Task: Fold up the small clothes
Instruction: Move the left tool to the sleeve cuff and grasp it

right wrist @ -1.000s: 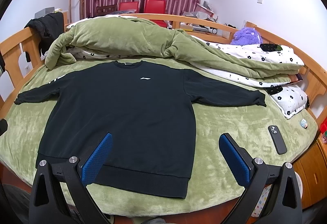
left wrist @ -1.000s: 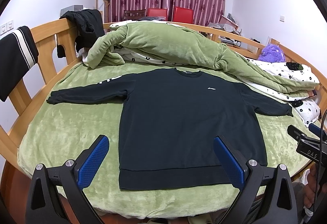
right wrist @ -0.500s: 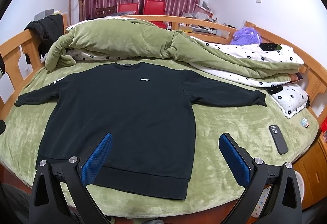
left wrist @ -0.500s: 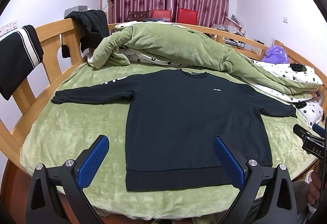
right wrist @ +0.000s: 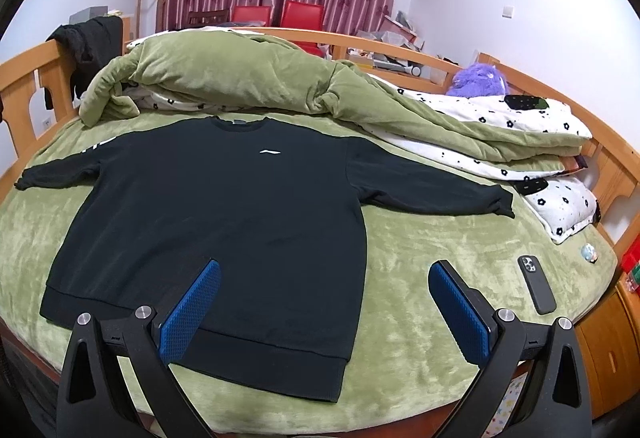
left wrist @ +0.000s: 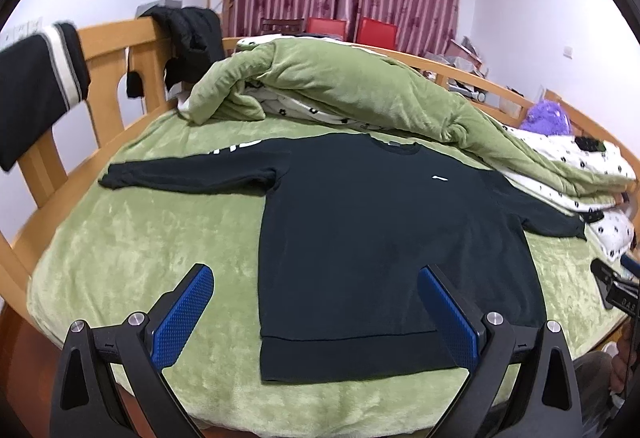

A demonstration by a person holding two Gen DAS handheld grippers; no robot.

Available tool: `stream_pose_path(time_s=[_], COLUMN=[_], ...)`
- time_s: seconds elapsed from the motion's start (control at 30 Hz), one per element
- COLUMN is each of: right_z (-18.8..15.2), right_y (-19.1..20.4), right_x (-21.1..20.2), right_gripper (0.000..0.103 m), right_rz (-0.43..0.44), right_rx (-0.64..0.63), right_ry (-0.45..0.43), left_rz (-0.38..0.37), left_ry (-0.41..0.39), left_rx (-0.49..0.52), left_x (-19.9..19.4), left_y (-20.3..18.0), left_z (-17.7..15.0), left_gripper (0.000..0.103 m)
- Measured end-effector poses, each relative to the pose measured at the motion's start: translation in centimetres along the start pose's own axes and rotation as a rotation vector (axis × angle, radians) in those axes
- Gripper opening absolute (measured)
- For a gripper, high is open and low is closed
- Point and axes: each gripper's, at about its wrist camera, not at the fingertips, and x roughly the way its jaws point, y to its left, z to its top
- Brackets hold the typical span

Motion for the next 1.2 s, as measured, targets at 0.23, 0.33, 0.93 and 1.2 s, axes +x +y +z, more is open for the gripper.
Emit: stream_pose_path(time_s=[0.23,0.33,0.93,1.2], right_z=[0.8,1.9,9.9,11.3], right_y=[0.2,1.2,5.3,8.3], right_x=[1.8,2.2,8.8,12.9], right_gripper=[0.102,0.102,0.099,0.097], right_rz=[0.081,0.113,0.244,0.270], right_rx=[0.045,0.023,0.073,0.032], right_ry=[0.017,-0.012,-0.025,0.008], left_rz=[0.068,0.103,0.223,0.264], left_ry=[0.040,0.044,0.133,0.166], left_rx=[-0.047,-0.055,-0.069,-0.089], left_x=[2.1,2.9,12.9,18.5], left_y=[2.7,4.0,11.7,14.6], left_z=[1.0,2.1,8.2,8.7], left_gripper=[0.102,0.102,0.095,0.095])
